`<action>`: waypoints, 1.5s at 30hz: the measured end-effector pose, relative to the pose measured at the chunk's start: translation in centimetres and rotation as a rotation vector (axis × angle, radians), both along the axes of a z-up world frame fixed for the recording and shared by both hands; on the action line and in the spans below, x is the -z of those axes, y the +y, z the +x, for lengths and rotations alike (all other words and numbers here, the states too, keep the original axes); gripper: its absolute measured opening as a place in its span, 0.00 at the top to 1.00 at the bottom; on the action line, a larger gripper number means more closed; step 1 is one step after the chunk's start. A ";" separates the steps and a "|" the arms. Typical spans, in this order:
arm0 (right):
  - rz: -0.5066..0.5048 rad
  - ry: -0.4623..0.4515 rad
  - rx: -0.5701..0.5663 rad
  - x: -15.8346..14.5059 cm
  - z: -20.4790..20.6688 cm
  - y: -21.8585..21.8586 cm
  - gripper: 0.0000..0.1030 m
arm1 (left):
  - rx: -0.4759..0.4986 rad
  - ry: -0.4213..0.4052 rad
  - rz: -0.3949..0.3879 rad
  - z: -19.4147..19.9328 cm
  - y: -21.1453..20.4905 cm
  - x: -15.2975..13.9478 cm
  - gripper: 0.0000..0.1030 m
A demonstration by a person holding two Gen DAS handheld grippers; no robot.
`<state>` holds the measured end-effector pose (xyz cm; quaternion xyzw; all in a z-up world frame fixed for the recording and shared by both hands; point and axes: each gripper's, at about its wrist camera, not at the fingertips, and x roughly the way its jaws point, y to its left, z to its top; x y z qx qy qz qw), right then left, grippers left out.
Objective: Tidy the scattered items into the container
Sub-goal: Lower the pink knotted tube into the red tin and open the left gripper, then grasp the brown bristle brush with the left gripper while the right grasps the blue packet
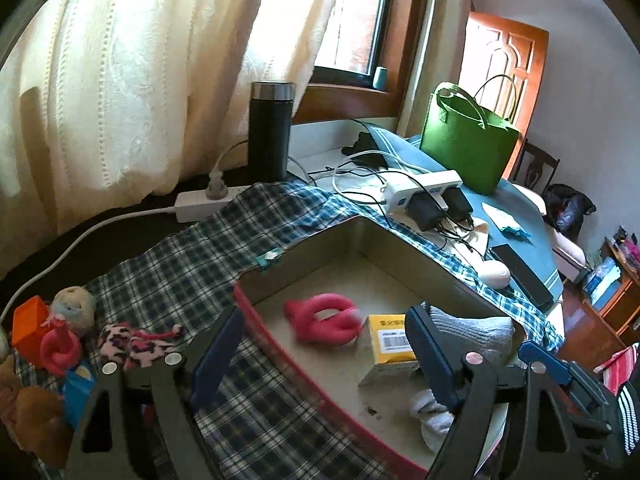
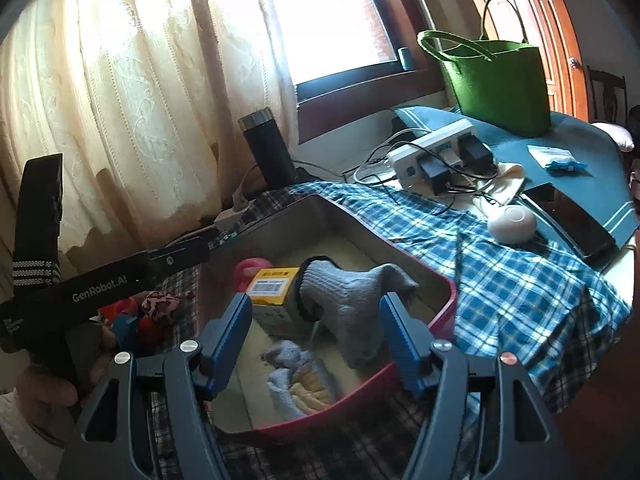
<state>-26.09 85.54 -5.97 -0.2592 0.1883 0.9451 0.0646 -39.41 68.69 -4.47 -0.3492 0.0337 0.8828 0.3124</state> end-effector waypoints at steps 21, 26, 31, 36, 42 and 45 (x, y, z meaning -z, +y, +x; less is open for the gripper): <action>0.041 -0.023 -0.295 -0.7 -4.2 -11.2 0.32 | -0.354 -0.062 0.006 0.2 -19.6 0.6 0.18; 0.044 -0.047 -0.339 -0.3 -5.2 -13.3 0.32 | -0.448 -0.135 0.112 -1.2 -24.7 1.6 0.18; 0.056 -0.066 -0.366 0.0 -6.1 -15.0 0.32 | -0.437 -0.152 0.107 -2.1 -25.0 2.7 0.18; 0.050 -0.084 -0.380 0.4 -6.9 -16.0 0.32 | -0.404 -0.183 0.067 -2.8 -23.9 4.6 0.18; 0.051 -0.099 -0.392 0.9 -7.4 -16.6 0.32 | -0.400 -0.151 0.025 -3.1 -23.3 5.6 0.23; 0.052 -0.101 -0.395 1.0 -7.5 -16.7 0.32 | -0.373 -0.153 0.046 -2.9 -23.1 5.4 0.38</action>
